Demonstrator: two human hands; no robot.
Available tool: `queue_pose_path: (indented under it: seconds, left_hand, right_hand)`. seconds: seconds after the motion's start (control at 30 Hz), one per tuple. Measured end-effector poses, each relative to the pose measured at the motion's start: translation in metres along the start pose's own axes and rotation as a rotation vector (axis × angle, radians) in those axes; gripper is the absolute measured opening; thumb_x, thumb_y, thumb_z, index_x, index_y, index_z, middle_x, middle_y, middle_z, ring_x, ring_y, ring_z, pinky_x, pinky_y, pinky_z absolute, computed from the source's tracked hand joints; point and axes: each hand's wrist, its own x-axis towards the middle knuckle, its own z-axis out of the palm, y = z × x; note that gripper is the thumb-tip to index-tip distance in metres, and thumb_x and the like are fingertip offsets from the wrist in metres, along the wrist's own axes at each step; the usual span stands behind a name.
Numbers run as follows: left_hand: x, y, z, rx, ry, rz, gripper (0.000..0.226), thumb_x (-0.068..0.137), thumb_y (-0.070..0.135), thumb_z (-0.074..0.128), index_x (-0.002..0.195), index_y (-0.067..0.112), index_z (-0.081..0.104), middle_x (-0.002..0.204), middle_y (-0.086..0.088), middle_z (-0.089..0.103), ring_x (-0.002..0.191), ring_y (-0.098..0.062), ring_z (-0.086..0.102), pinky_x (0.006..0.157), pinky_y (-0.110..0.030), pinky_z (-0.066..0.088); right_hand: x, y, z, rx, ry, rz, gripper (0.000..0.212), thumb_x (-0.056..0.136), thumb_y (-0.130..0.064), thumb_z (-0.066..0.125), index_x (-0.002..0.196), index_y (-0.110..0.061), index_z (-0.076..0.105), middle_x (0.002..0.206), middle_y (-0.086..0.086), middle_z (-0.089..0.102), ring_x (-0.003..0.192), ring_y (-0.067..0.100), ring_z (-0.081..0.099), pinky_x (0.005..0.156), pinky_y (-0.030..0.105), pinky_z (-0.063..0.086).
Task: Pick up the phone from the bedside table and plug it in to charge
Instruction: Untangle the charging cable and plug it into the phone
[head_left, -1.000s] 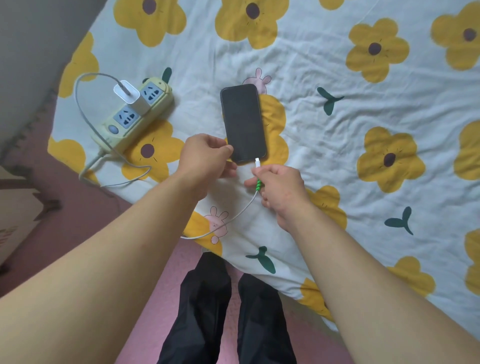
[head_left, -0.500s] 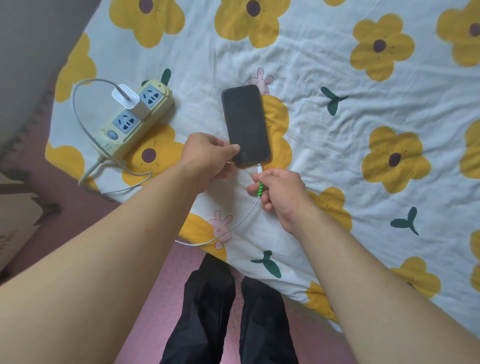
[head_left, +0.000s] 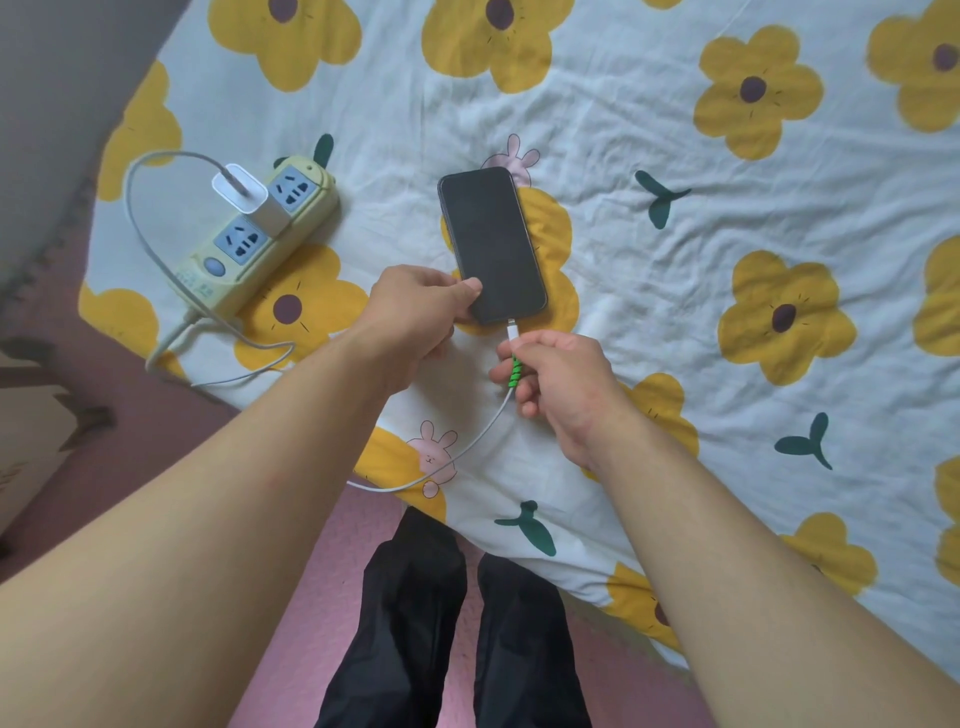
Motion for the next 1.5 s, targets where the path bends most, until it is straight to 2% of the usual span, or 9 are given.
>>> queue_pose_path:
  seconds: [0.13, 0.27, 0.33, 0.4, 0.47, 0.53, 0.8, 1.1, 1.5]
  left_hand:
    - [0.0, 0.0, 0.002, -0.019, -0.01, -0.013, 0.025, 0.095, 0.029, 0.07, 0.093, 0.004, 0.074, 0.078, -0.013, 0.061, 0.048, -0.016, 0.044, 0.046, -0.025, 0.039]
    - [-0.001, -0.002, 0.004, -0.084, -0.039, -0.002, 0.02, 0.098, 0.027, 0.068, 0.088, 0.009, 0.072, 0.065, 0.001, 0.067, 0.056, -0.016, 0.062, 0.049, -0.026, 0.051]
    - [-0.003, -0.003, 0.006, -0.147, -0.054, 0.002, 0.021, 0.099, 0.023, 0.067, 0.089, 0.006, 0.071, 0.068, -0.003, 0.072, 0.064, -0.02, 0.071, 0.058, -0.029, 0.06]
    - [-0.003, -0.003, 0.007, -0.208, -0.062, -0.013, 0.02, 0.101, 0.019, 0.065, 0.095, 0.0, 0.071, 0.083, -0.012, 0.078, 0.074, -0.026, 0.078, 0.069, -0.032, 0.065]
    - [-0.005, -0.003, 0.008, -0.278, -0.078, -0.038, 0.02, 0.102, 0.016, 0.063, 0.101, -0.003, 0.069, 0.091, -0.018, 0.082, 0.081, -0.03, 0.082, 0.07, -0.032, 0.065]
    - [-0.007, -0.003, 0.009, -0.327, -0.091, -0.047, 0.019, 0.102, 0.015, 0.064, 0.103, -0.004, 0.068, 0.09, -0.018, 0.082, 0.083, -0.032, 0.082, 0.068, -0.03, 0.064]
    - [-0.01, -0.002, 0.007, -0.393, -0.119, -0.026, 0.015, 0.101, 0.013, 0.065, 0.096, -0.001, 0.067, 0.08, -0.014, 0.083, 0.076, -0.031, 0.082, 0.063, -0.028, 0.063]
    - [-0.013, -0.002, 0.008, -0.402, -0.119, -0.035, 0.016, 0.101, 0.013, 0.065, 0.093, 0.0, 0.067, 0.08, -0.015, 0.083, 0.076, -0.031, 0.082, 0.064, -0.028, 0.063]
    - [-0.011, -0.003, 0.007, -0.362, -0.101, -0.031, 0.016, 0.101, 0.012, 0.065, 0.091, -0.001, 0.067, 0.078, -0.014, 0.082, 0.076, -0.032, 0.082, 0.067, -0.03, 0.065]
  right_hand:
    - [-0.002, -0.002, -0.002, 0.036, -0.004, -0.018, 0.011, 0.094, -0.012, 0.061, 0.09, -0.009, 0.071, 0.069, 0.007, 0.075, 0.047, 0.01, 0.048, 0.043, 0.023, 0.039]
    - [-0.002, -0.002, -0.003, 0.047, 0.0, -0.012, 0.012, 0.094, -0.012, 0.06, 0.09, -0.01, 0.072, 0.07, 0.007, 0.075, 0.047, 0.01, 0.047, 0.044, 0.024, 0.039]
    - [-0.003, -0.002, -0.003, 0.048, 0.004, -0.011, 0.013, 0.093, -0.011, 0.059, 0.09, -0.01, 0.072, 0.069, 0.006, 0.074, 0.047, 0.01, 0.047, 0.044, 0.024, 0.039]
    - [-0.003, -0.001, -0.003, 0.051, 0.005, -0.013, 0.015, 0.094, -0.01, 0.058, 0.09, -0.01, 0.072, 0.067, 0.005, 0.074, 0.047, 0.01, 0.046, 0.044, 0.023, 0.039]
    - [-0.004, -0.002, -0.004, 0.05, 0.007, -0.017, 0.015, 0.094, -0.009, 0.057, 0.09, -0.01, 0.072, 0.065, 0.003, 0.073, 0.047, 0.01, 0.046, 0.044, 0.023, 0.038]
    - [-0.004, -0.002, -0.004, 0.049, 0.008, -0.021, 0.016, 0.094, -0.009, 0.057, 0.09, -0.01, 0.072, 0.065, 0.003, 0.072, 0.048, 0.011, 0.045, 0.043, 0.023, 0.038]
    - [-0.006, -0.006, -0.003, 0.053, 0.021, -0.035, 0.015, 0.093, -0.01, 0.058, 0.088, -0.01, 0.073, 0.06, 0.001, 0.069, 0.047, 0.011, 0.042, 0.042, 0.023, 0.035]
    - [-0.007, -0.013, 0.0, 0.044, 0.049, -0.045, 0.015, 0.092, -0.007, 0.06, 0.085, -0.01, 0.072, 0.054, -0.002, 0.066, 0.043, 0.008, 0.04, 0.036, 0.019, 0.031]
    - [-0.006, -0.015, 0.003, -0.014, 0.05, -0.025, 0.013, 0.093, -0.01, 0.061, 0.085, -0.013, 0.072, 0.058, -0.002, 0.068, 0.038, 0.001, 0.043, 0.037, 0.019, 0.031]
